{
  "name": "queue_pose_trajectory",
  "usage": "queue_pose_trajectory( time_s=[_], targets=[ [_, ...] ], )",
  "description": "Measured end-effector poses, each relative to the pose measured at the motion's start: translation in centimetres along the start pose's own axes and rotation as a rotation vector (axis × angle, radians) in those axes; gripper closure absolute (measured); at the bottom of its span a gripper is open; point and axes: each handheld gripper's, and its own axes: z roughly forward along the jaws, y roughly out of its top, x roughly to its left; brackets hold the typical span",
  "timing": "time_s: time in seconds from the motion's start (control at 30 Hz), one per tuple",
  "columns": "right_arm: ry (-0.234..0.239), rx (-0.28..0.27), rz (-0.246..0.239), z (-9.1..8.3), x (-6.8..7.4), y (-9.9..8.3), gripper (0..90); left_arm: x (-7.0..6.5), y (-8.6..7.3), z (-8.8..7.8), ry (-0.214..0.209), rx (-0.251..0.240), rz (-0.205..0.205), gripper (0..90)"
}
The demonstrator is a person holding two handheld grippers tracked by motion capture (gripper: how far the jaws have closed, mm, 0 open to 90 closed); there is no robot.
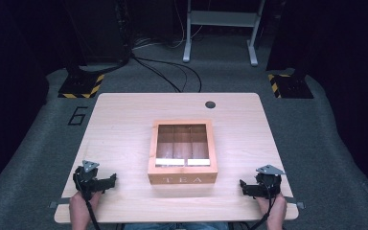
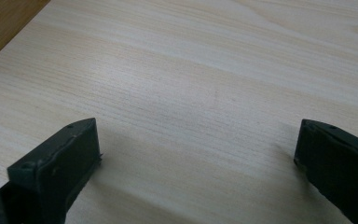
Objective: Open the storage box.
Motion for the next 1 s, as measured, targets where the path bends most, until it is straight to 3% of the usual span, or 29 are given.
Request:
queue_pose_trajectory(
  time_s=[0.7,0.83,0.9,1.0],
  targets=[
    [-0.001,-0.006,0.005,0.03,0.1,0.03,0.0,-0.01,-0.02,0.02,-0.001,-0.004,-0.002,0.3],
    [0.005,0.004,-0.016,0.0,0.18,0.12,0.0,0.0,-0.01,0.02,-0.001,-0.003,-0.001,0.3],
    [-0.011,-0.012,-0.034,-0.09,0.43,0.11,0.0,0.0,-0.01,0.02,-0.001,-0.003,-0.001,0.3],
    [0.008,-0.025,-0.023,-0.38,0.2,0.12,0.0,0.0,-0.01,0.02,-0.001,-0.003,0.0,0.3]
  ],
)
